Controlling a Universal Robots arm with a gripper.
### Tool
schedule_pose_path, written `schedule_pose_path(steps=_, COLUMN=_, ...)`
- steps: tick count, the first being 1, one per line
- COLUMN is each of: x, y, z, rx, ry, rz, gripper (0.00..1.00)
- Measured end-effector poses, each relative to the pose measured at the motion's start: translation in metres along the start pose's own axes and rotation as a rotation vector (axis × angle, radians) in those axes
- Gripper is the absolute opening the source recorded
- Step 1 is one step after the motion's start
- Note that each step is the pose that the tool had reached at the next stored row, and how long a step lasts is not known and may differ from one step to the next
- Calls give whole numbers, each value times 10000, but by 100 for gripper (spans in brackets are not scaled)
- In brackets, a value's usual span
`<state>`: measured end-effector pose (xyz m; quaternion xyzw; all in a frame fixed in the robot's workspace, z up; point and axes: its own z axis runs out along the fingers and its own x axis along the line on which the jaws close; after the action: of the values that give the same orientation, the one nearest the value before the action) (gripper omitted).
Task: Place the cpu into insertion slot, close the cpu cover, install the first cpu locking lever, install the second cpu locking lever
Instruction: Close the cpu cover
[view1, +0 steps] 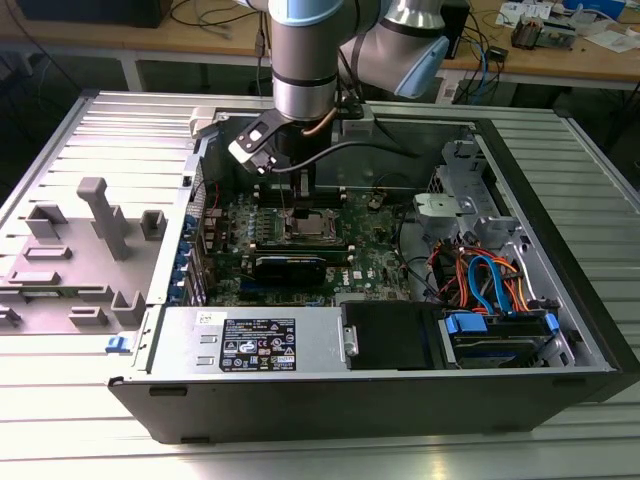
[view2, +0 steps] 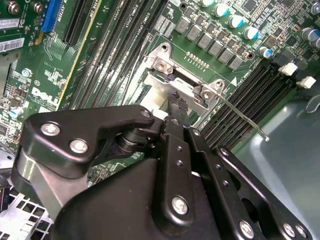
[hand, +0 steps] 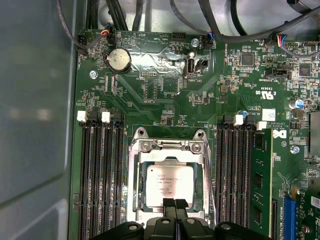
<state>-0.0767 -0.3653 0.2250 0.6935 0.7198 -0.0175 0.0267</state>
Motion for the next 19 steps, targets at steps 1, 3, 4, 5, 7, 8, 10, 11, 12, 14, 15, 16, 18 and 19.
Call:
schedule_pose_path(steps=1, x=0, y=-1, z=0, rx=0, ry=0, rz=0, gripper=11)
schedule_pose_path(steps=3, x=2, y=-22, z=8, rx=-2, ry=3, rz=-10, gripper=11)
schedule_pose_path(steps=4, x=2, y=-34, z=15, rx=-5, ry=8, rz=-21, gripper=11)
schedule_pose_path(steps=5, x=4, y=-46, z=32, rx=-11, ry=23, rz=-30, gripper=11)
schedule_pose_path(steps=7, x=6, y=-60, z=52, rx=-12, ry=36, rz=-41, gripper=11)
schedule_pose_path(steps=8, x=7, y=-68, z=70, rx=-14, ry=46, rz=-53, gripper=11)
schedule_pose_path(steps=10, x=9, y=-76, z=103, rx=-15, ry=51, rz=-74, gripper=11)
schedule_pose_path(steps=11, x=10, y=-76, z=114, rx=-15, ry=51, rz=-79, gripper=11)
schedule_pose_path(steps=12, x=11, y=-76, z=129, rx=-15, ry=51, rz=-83, gripper=11)
schedule_pose_path(steps=14, x=13, y=-78, z=167, rx=-15, ry=50, rz=-88, gripper=11)
schedule_pose_path(steps=15, x=14, y=-79, z=181, rx=-15, ry=50, rz=-89, gripper=11)
schedule_pose_path(steps=16, x=14, y=-80, z=183, rx=-14, ry=49, rz=-89, gripper=11)
schedule_pose_path(steps=18, x=14, y=-80, z=182, rx=-14, ry=49, rz=-89, gripper=11)
schedule_pose_path(steps=19, x=14, y=-80, z=164, rx=-16, ry=53, rz=-89, gripper=11)
